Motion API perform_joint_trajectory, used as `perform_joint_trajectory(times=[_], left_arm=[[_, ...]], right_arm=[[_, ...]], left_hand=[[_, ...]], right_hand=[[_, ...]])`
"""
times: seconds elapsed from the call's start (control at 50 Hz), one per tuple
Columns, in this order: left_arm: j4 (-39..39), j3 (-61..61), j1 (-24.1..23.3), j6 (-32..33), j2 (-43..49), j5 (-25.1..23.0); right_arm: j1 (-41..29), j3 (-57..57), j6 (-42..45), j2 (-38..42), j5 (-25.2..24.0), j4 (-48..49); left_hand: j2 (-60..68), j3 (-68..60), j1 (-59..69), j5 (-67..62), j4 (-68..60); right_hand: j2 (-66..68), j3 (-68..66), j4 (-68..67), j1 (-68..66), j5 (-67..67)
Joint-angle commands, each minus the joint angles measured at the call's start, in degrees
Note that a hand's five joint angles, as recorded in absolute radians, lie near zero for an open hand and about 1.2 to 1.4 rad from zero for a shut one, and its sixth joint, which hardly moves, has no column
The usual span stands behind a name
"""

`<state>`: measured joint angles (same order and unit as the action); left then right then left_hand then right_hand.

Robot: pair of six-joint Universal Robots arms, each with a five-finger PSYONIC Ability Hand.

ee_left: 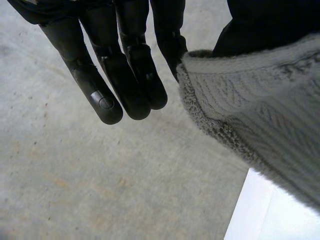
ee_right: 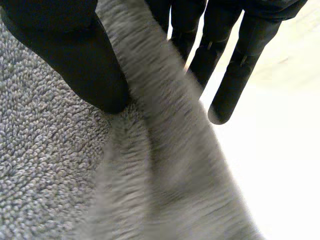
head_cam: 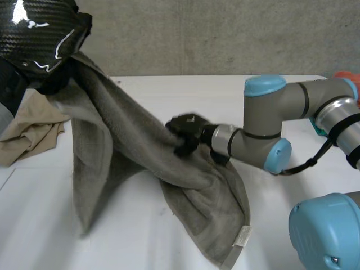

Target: Fold the laundry.

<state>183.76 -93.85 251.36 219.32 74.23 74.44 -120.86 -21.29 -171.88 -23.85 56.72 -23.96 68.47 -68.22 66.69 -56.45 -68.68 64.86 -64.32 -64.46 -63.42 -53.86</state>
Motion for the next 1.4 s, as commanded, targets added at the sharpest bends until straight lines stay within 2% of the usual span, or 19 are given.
perform_joint_trajectory(times=[0.02,0.08,0.2,0.28,0.38,0.54,0.66,0.8,0.88,0.98,1.06,1.18,1.26,1.3,1.32,1.4], left_arm=[[2.38,4.54,8.0,-3.2,6.7,-0.26],[5.19,9.98,9.41,-4.08,11.54,0.7],[6.96,28.52,7.57,-7.5,21.65,8.25],[5.91,39.42,4.4,-9.79,26.83,12.3],[3.36,45.77,2.38,-12.16,32.11,15.38],[1.6,38.49,4.13,-15.41,35.72,15.65],[3.26,26.36,5.19,-17.09,40.81,11.52],[5.11,20.11,5.19,-15.86,49.24,9.84],[4.15,19.58,5.8,-13.58,51.97,10.11],[2.3,19.4,6.95,-11.46,52.33,9.76],[1.16,19.23,6.86,-11.11,51.89,9.49],[0.98,18.87,6.07,-10.67,51.8,10.02],[0.89,18.87,6.07,-9.45,51.98,11.07],[0.81,18.79,6.16,-8.3,51.8,11.6],[0.72,18.61,6.16,-7.6,51.72,11.86],[-0.69,16.86,6.07,-3.56,50.05,13.18]], right_arm=[[4.4,9.25,-4.6,-7.6,21.66,18.04],[6.07,7.33,-3.55,-13.84,23.87,27.27],[7.92,-5.04,-0.83,-26.83,23.7,41.76],[9.06,-12.17,0.14,-31.85,22.47,47.58],[9.86,-18.6,0.58,-34.68,21.59,47.6],[11.79,-30.72,1.28,-34.59,20.98,42.94],[12.41,-43.54,3.21,-31.0,18.08,42.5],[12.84,-47.96,5.85,-24.58,17.11,41.45],[13.72,-47.09,6.65,-21.77,18.68,36.97],[15.22,-43.67,7.0,-19.92,23.07,31.26],[15.48,-41.82,7.09,-18.78,26.85,28.89],[16.1,-40.93,7.09,-18.6,29.76,25.72],[16.8,-41.2,7.09,-19.91,29.94,23.78],[17.06,-41.28,7.09,-20.7,29.94,22.73],[17.15,-41.37,7.17,-21.05,29.77,22.38],[17.15,-43.21,9.01,-23.78,28.54,19.48]], left_hand=[[11.53,-11.78,13.31,-13.55,-11.32],[11.53,-11.78,13.31,-13.55,-11.32],[11.53,-11.78,13.31,-13.55,-11.32],[11.53,-11.78,13.31,-13.55,-11.32],[11.53,-11.78,13.31,-13.55,-11.32],[11.53,-11.78,13.31,-13.55,-11.32],[11.53,-11.78,13.31,-13.55,-11.32],[11.53,-11.78,13.31,-13.55,-11.32],[11.53,-11.78,13.31,-13.55,-11.32],[11.53,-11.78,13.31,-13.55,-11.32],[11.53,-11.78,13.31,-13.55,-11.32],[11.53,-11.78,13.31,-13.55,-11.32],[11.53,-11.78,13.31,-13.55,-11.32],[11.53,-11.78,13.31,-13.55,-11.32],[11.53,-11.78,13.31,-13.55,-11.32],[11.53,-11.78,13.31,-13.55,-11.32]], right_hand=[[15.14,-15.68,-15.54,-16.58,-16.14],[15.14,-15.68,-15.54,-16.58,-16.14],[15.14,-15.68,-15.54,-16.58,-16.14],[15.14,-15.68,-15.54,-16.58,-16.14],[15.14,-15.68,-15.54,-16.58,-16.14],[15.14,-15.68,-15.54,-16.58,-16.14],[15.14,-15.68,-15.54,-16.58,-16.14],[15.14,-15.68,-15.54,-16.58,-16.14],[12.28,-12.82,-12.68,-13.73,-13.28],[-7.54,7.0,7.14,6.09,6.54],[-16.65,16.11,16.25,15.21,15.65],[-20.37,19.84,19.98,18.93,19.38],[-18.87,18.33,18.47,17.42,17.87],[-3.15,2.61,2.75,1.7,2.15],[13.11,-13.64,-13.5,-14.55,-14.1],[15.14,-15.68,-15.54,-16.58,-16.14]])
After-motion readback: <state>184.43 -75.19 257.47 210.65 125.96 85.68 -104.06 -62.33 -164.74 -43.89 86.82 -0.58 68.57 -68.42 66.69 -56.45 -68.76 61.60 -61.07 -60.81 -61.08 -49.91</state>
